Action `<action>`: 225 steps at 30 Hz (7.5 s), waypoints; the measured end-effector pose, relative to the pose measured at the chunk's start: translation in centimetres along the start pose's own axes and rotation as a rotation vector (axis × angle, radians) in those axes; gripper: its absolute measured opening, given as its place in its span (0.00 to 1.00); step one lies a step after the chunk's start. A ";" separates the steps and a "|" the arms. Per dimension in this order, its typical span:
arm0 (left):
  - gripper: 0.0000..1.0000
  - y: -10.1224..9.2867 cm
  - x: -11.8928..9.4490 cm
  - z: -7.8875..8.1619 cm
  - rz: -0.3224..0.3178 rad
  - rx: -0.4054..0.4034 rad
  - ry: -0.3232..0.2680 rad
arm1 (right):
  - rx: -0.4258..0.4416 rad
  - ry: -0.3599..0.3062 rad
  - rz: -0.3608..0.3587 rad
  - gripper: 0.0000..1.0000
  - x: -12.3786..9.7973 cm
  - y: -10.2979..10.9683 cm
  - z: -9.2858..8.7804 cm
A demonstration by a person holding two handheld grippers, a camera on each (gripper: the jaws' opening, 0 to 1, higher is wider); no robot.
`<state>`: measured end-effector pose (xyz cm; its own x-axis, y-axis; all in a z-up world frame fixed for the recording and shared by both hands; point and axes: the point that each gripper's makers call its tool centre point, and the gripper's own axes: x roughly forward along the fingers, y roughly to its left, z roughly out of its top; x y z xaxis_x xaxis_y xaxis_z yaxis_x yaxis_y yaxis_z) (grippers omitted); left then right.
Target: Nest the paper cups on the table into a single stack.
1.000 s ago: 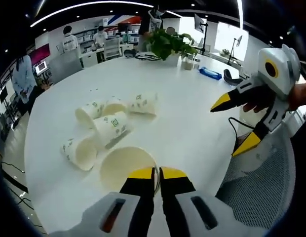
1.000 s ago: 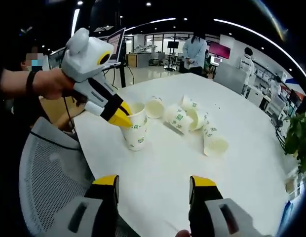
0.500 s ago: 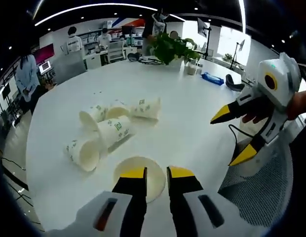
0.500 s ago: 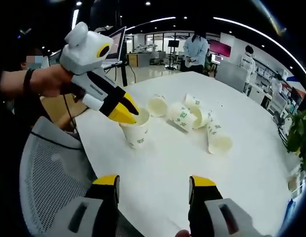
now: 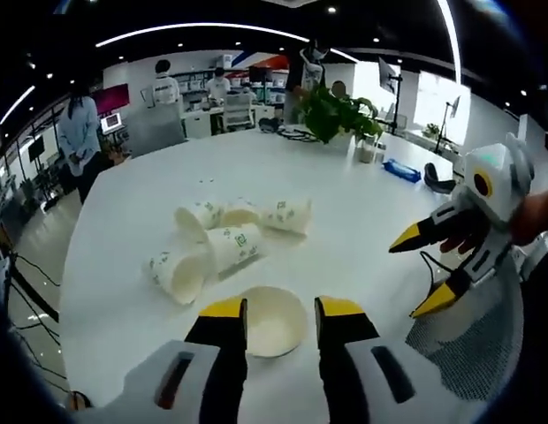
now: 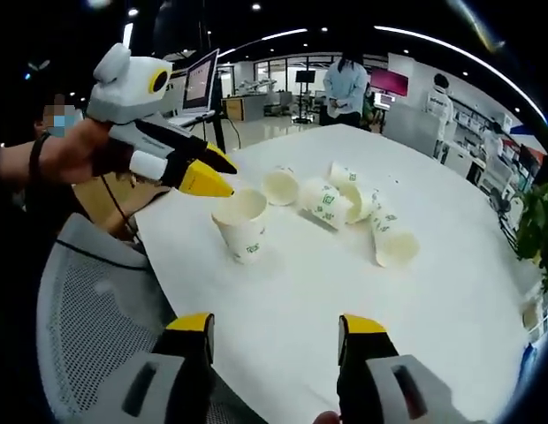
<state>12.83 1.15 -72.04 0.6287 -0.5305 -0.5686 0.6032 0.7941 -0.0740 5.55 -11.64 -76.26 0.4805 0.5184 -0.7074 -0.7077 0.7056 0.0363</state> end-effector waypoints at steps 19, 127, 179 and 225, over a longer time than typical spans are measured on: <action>0.32 3.3 -4.4 -3.6 0.149 -0.292 -0.114 | 0.131 -0.025 -0.002 0.53 -0.3 -1.0 -1.2; 0.23 12.1 18.6 6.5 -0.074 -0.624 0.062 | 0.453 -0.110 -0.044 0.55 0.5 -2.3 -3.3; 0.00 10.2 6.1 10.2 -0.119 -0.181 -0.031 | 0.389 -0.171 -0.039 0.52 0.1 -1.8 -1.8; 0.00 0.4 -2.7 0.2 -0.208 -0.130 0.084 | 0.330 -0.179 -0.017 0.52 0.5 -1.3 -1.9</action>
<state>11.43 2.84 -70.40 0.4514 -0.6643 -0.5958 0.6438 0.7048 -0.2980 5.73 -13.22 -77.98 0.5949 0.5606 -0.5760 -0.5074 0.8177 0.2719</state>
